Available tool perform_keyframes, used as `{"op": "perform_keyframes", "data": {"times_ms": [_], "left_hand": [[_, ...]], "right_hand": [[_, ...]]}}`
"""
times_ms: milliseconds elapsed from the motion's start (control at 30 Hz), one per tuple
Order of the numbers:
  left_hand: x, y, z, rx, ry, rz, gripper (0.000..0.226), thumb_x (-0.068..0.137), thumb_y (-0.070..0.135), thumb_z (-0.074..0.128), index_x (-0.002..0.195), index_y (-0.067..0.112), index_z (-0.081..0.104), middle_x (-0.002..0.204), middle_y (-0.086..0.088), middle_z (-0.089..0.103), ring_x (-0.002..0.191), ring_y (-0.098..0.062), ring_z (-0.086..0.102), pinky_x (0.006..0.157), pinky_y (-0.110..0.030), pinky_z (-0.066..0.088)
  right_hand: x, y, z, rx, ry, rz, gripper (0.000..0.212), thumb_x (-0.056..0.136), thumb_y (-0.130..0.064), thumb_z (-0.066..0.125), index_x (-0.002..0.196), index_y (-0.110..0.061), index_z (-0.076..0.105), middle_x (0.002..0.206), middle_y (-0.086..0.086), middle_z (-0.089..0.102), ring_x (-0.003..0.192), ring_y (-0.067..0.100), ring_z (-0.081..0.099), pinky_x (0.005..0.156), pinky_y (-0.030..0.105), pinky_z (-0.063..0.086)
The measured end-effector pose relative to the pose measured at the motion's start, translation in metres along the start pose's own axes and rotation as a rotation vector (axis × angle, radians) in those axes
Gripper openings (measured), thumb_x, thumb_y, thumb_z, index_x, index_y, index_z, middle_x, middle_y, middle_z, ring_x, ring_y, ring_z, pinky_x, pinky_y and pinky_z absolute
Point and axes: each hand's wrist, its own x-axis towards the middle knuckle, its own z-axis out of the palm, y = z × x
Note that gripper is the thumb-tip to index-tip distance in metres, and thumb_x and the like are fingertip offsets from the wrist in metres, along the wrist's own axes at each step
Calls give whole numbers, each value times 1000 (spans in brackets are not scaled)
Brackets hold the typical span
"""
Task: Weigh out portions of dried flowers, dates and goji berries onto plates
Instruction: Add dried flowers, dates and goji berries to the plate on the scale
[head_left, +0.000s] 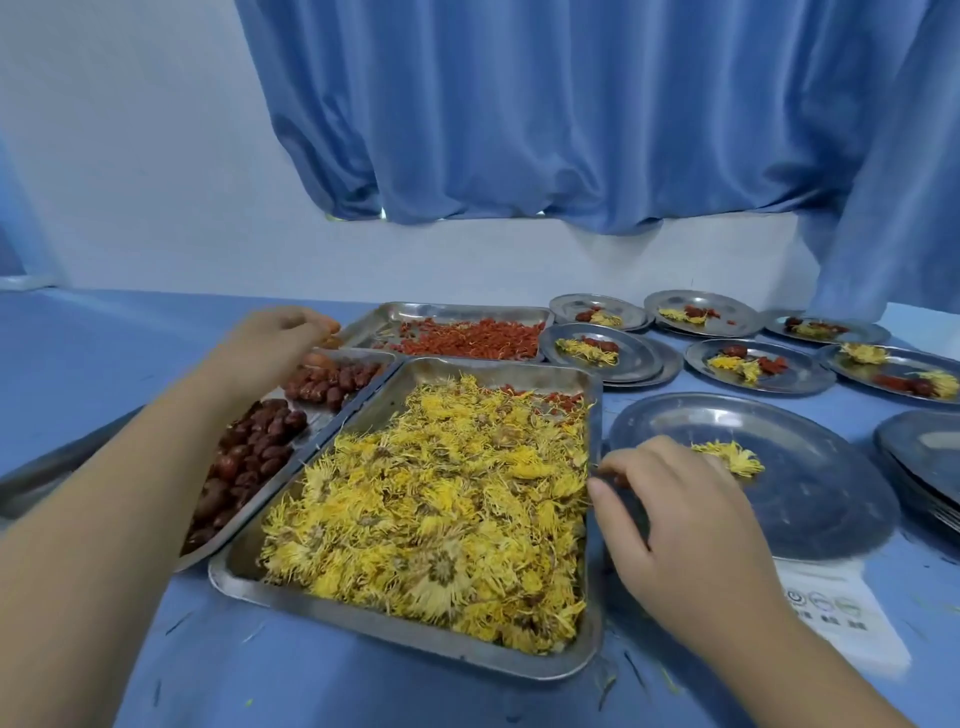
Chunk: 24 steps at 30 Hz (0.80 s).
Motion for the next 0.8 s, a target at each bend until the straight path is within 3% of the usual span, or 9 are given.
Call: {"op": "perform_keyframes", "data": {"times_ms": [100,200,300,400,500,633,800], "left_hand": [[14,-29,0,335,-33,-5,13,96,24,54,96,26,67,110,-6,68,97,-24,61,90,-37,46],[24,-57,8,613,-91,-1,30,98,17,48,124,17,62,135,-8,58,112,-23,56,97,-34,40],[29,-80,18,798,-188,-54,41,98,12,43,137,12,53,144,-11,50,129,-28,48,107,-36,36],[28,-89,21,918,-241,-64,45,92,8,47,136,15,54,138,-10,56,120,-26,56,97,-34,46],[28,-88,16,927,-208,-34,42,88,7,54,127,22,59,127,-5,63,106,-22,60,86,-33,51],[24,-89,13,839,-182,-38,33,86,8,61,116,22,63,118,-2,67,97,-18,62,83,-35,54],[15,-69,12,595,-12,55,15,90,21,61,104,26,64,102,7,64,85,-9,59,72,-25,43]], "right_hand": [[0,0,2,0,-3,-1,31,90,-39,42,89,-19,66,77,-8,56,72,14,54,70,35,42],[0,-2,4,28,37,-36,30,90,-35,42,81,-19,66,73,-9,55,67,13,53,68,34,42],[-1,-5,4,49,94,-95,28,90,-31,45,77,-18,66,71,-9,55,65,14,52,66,34,41],[-2,-5,5,79,126,-123,27,91,-30,46,76,-18,66,69,-8,55,64,14,51,67,34,41],[-2,-2,5,99,132,-108,28,91,-30,46,75,-17,65,68,-8,55,63,14,52,68,35,40],[-3,-2,5,118,144,-117,30,91,-30,46,73,-17,65,65,-8,56,61,14,51,67,34,40],[-4,3,1,166,162,-62,29,90,-31,45,72,-19,65,62,-13,52,61,7,47,68,28,38]]}}
